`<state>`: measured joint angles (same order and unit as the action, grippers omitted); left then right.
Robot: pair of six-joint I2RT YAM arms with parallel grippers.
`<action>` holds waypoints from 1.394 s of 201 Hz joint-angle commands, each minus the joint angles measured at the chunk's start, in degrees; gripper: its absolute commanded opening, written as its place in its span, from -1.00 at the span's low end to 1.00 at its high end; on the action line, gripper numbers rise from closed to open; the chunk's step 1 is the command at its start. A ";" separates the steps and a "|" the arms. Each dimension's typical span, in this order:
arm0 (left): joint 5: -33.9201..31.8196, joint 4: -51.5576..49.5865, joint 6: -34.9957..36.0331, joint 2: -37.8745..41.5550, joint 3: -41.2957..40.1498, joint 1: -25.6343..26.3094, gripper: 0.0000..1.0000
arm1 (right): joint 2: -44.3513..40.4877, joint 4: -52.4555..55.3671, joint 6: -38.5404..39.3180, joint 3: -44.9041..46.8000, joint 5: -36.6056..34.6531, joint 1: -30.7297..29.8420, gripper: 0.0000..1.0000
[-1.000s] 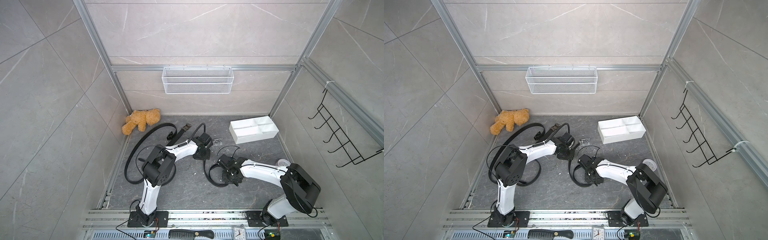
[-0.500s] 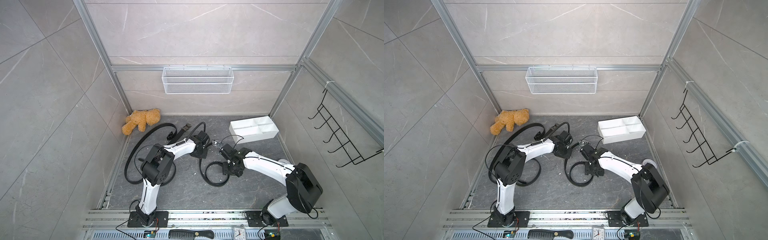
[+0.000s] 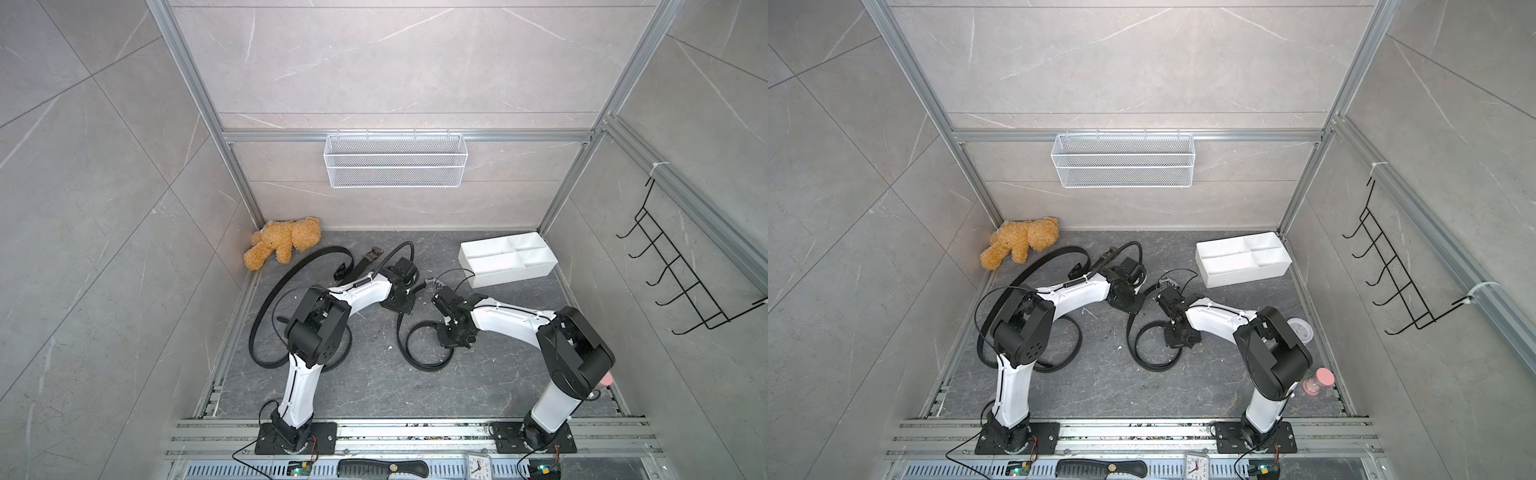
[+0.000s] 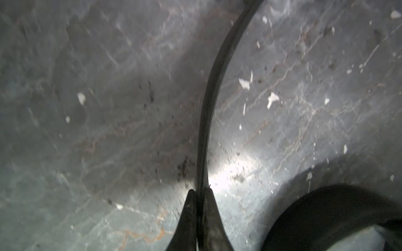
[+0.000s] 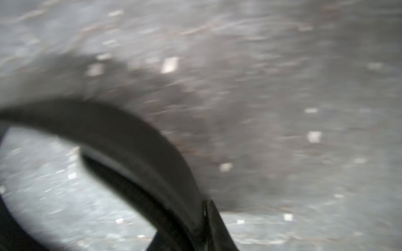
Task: Place the belts into the storage roll
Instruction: Roll the belt at the center of the board.
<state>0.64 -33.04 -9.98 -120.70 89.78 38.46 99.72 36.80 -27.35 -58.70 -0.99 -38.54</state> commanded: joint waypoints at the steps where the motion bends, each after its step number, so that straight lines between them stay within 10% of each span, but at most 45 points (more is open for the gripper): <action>1: 2.14 0.46 5.38 -4.63 4.93 -0.84 -1.00 | 2.52 -1.28 2.31 -1.23 1.41 -4.21 -0.55; 102: 16.71 -4.54 11.82 -14.67 18.20 0.53 -0.99 | 8.41 2.18 -2.17 -7.51 -0.51 -12.42 -0.61; 145: 14.13 0.32 8.60 -3.01 8.22 -0.79 0.70 | 5.33 3.05 -8.75 -5.07 -2.08 -10.92 -0.63; 164: 12.06 4.30 4.29 3.45 2.81 -3.05 0.95 | 5.38 1.42 -10.22 -5.24 -0.34 -10.88 -0.61; 232: 8.75 5.42 1.01 19.78 -7.14 -5.71 0.98 | 5.09 -1.10 -10.25 -4.86 2.15 -10.74 -0.56; 280: 5.26 -0.01 -1.18 28.74 -19.85 -1.46 0.72 | -1.02 5.81 -7.41 -5.88 2.14 -9.11 0.19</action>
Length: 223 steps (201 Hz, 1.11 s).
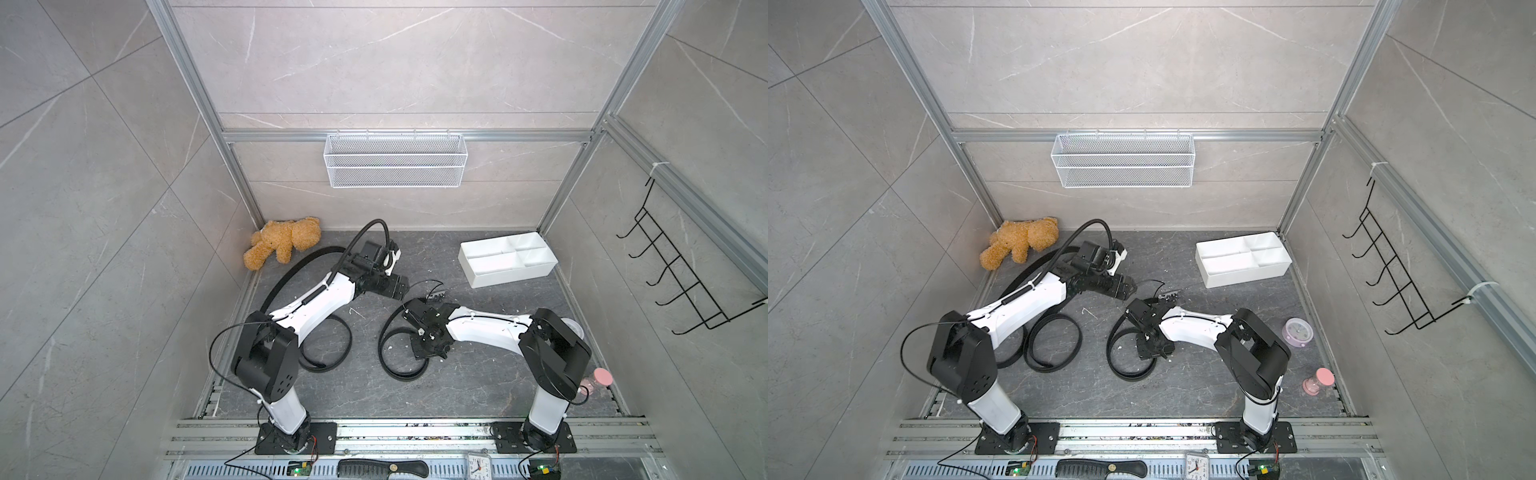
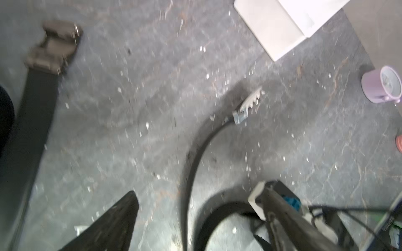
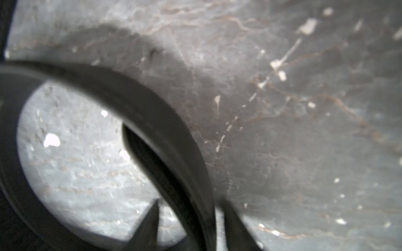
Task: Place the belts into the storage roll
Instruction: Roll the belt at the center of the board.
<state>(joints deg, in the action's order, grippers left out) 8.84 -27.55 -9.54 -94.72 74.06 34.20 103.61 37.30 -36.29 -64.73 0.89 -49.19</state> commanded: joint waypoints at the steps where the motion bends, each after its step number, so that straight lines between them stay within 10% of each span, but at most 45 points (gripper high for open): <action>1: -3.12 -5.67 -1.62 2.77 -4.21 2.98 0.72 | -5.09 5.58 1.55 0.10 0.26 1.59 0.20; 84: -7.00 -13.15 -9.01 -3.92 1.00 14.14 0.51 | -11.06 12.84 7.67 -4.71 2.01 16.05 0.29; 223: -7.57 -16.17 -8.03 -10.41 5.72 24.25 0.02 | -5.78 9.06 6.81 -11.50 1.82 20.67 0.31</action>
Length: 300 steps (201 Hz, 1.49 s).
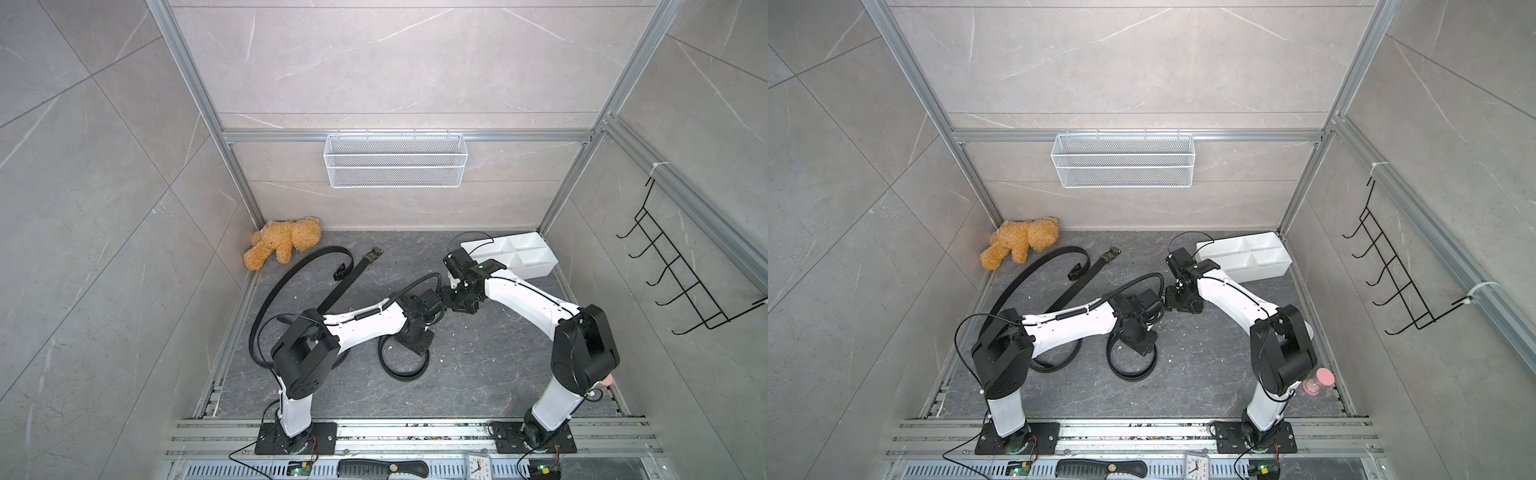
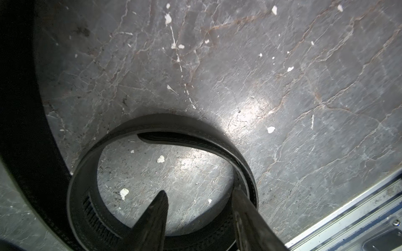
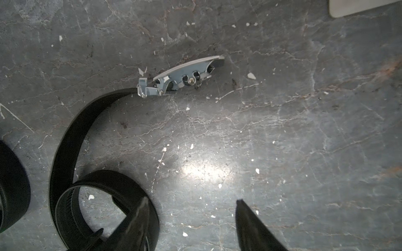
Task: Place the belts into the storage roll
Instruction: Roll the belt at the center of the board.
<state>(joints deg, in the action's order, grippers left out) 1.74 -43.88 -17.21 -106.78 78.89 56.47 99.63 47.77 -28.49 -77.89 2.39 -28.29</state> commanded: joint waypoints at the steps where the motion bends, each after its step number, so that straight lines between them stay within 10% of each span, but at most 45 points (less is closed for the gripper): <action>1: -0.71 0.22 -0.45 1.88 0.72 2.07 0.02 | -1.94 -1.52 -1.06 1.80 0.28 -0.21 0.31; 300: -3.09 9.74 -2.58 4.42 -11.93 6.38 -0.05 | -13.11 -4.56 -5.70 10.43 4.59 3.60 0.42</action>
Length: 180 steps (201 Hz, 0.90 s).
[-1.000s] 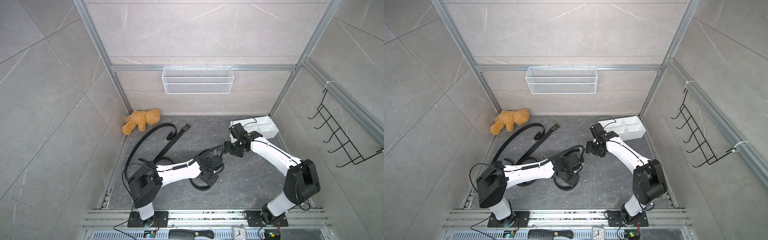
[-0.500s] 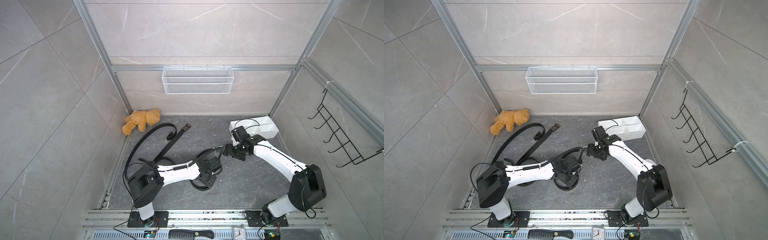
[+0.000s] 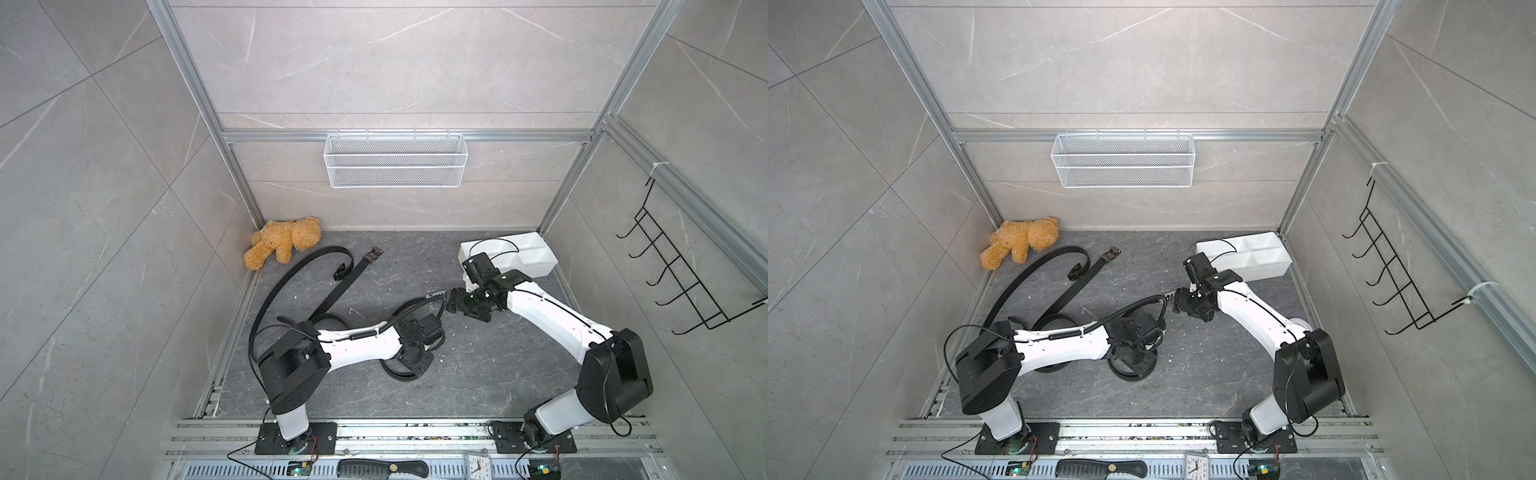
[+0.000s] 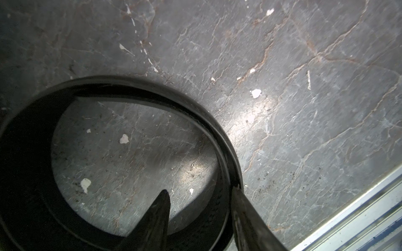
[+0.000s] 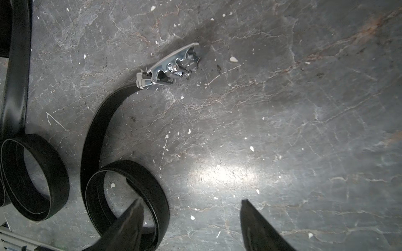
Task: Place the belts into the storage roll
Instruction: Roll the belt at the center of the board.
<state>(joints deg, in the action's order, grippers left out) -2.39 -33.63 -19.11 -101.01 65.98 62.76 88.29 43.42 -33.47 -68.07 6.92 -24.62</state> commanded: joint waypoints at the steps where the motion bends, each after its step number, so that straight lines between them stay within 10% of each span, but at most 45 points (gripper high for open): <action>1: 1.01 -0.53 -0.67 -1.45 1.04 0.08 -0.06 | -1.74 -0.28 -0.71 0.64 0.09 -0.12 0.43; 115: -2.54 1.12 -4.18 0.49 -3.89 0.16 -0.99 | 17.82 -3.54 -4.45 -12.70 4.40 -1.70 0.43; 180: -3.49 0.95 -3.60 1.84 -6.12 0.12 -1.00 | 32.76 -0.77 -9.69 -26.85 5.44 -7.17 0.42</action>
<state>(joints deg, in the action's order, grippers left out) -4.16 -29.23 -22.39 -100.53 61.30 62.87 117.03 40.12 -40.14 -90.98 11.42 -28.84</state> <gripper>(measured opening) 0.070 0.713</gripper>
